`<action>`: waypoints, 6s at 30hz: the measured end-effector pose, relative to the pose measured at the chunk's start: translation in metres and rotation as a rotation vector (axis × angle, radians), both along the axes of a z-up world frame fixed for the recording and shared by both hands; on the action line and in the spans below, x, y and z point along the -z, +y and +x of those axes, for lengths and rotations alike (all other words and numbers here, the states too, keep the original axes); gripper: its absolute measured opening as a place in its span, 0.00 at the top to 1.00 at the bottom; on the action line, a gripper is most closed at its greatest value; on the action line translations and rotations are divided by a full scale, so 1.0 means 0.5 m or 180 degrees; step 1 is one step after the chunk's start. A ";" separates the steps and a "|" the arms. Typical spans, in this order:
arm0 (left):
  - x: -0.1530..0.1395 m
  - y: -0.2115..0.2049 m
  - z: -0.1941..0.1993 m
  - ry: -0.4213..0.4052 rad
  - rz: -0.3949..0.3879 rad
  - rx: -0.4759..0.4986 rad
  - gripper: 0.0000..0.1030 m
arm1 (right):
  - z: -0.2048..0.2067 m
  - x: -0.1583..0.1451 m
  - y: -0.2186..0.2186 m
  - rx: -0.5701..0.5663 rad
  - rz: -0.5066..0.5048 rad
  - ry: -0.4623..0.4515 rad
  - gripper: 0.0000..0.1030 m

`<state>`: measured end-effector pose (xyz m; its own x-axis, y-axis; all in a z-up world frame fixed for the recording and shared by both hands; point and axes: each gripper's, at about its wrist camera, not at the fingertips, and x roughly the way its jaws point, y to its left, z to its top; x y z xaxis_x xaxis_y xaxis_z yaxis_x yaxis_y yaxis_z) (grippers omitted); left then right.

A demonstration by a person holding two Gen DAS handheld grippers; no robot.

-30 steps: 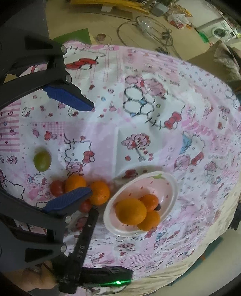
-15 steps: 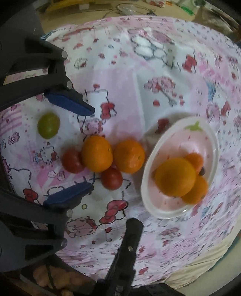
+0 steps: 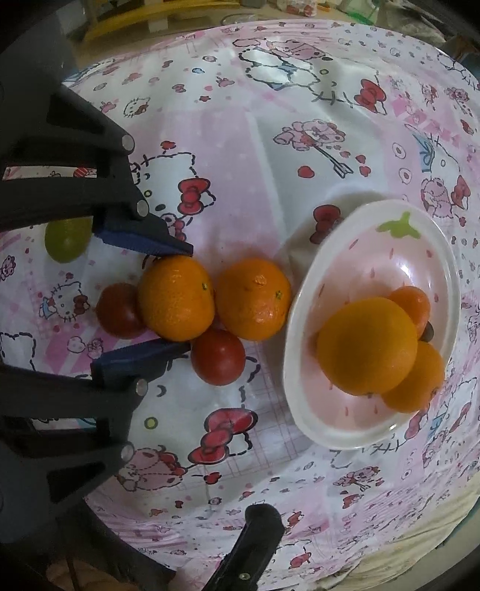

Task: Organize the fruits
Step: 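Grasp a tangerine with the left tool while the right holds the dark fruit, then carry the tangerine and dark fruit over the white plate with both tools, then open the right tool to drop the dark fruit while the left releases the tangerine, then withdraw both open tools from the plate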

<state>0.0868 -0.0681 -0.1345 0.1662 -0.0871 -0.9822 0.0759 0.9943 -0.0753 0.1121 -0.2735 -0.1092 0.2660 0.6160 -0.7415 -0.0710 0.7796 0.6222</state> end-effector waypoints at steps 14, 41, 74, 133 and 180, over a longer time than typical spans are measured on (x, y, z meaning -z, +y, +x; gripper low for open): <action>-0.064 0.052 -0.026 -0.0287 -0.0056 -0.0147 0.62 | -0.004 -0.005 -0.014 0.0040 -0.0003 -0.0054 0.78; -0.166 0.138 -0.022 -0.1049 -0.0077 -0.0605 0.62 | 0.011 -0.093 -0.060 0.0242 0.0182 -0.0448 0.78; -0.151 0.107 0.195 -0.0998 -0.0224 -0.0276 0.62 | 0.207 -0.062 0.007 -0.0083 0.0086 -0.0259 0.78; -0.115 0.065 0.237 -0.0903 -0.0407 -0.0204 0.18 | 0.190 0.000 0.002 -0.0122 -0.0132 -0.0055 0.37; -0.138 0.204 -0.028 -0.0889 -0.0323 -0.1224 0.18 | 0.033 0.005 0.043 -0.0154 0.0289 0.0242 0.32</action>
